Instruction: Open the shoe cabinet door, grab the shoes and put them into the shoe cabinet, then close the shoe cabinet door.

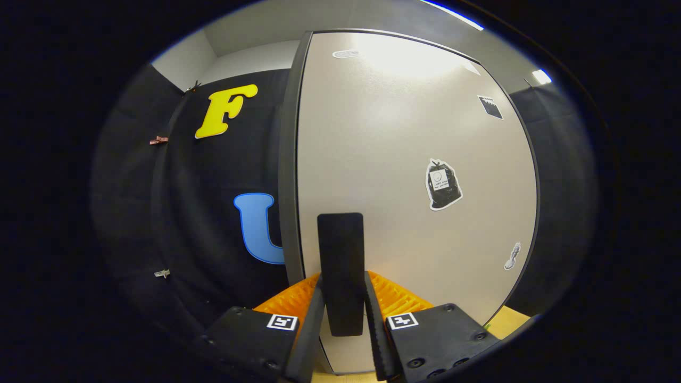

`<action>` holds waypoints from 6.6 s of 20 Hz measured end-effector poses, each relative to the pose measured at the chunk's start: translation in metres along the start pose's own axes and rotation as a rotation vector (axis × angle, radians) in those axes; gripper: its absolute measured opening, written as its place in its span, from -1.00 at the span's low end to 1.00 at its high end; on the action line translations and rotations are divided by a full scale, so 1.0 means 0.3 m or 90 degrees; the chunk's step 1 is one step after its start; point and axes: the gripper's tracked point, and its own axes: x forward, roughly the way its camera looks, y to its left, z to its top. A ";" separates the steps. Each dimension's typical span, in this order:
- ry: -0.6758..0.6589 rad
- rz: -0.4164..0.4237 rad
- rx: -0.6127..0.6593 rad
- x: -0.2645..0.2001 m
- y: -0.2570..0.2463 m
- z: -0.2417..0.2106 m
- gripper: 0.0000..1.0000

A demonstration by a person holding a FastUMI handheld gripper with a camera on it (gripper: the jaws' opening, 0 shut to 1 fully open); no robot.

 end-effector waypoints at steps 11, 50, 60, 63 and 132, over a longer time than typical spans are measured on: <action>0.007 0.112 0.001 -0.192 -0.004 0.038 -0.56; 0.032 0.018 0.044 -0.637 -0.604 0.114 -0.67; 0.011 -0.020 0.042 -0.655 -0.722 0.139 -0.70; -0.001 -0.068 0.046 -0.656 -0.787 0.147 -0.71; 0.415 0.085 0.092 -0.329 -0.068 -1.059 -0.89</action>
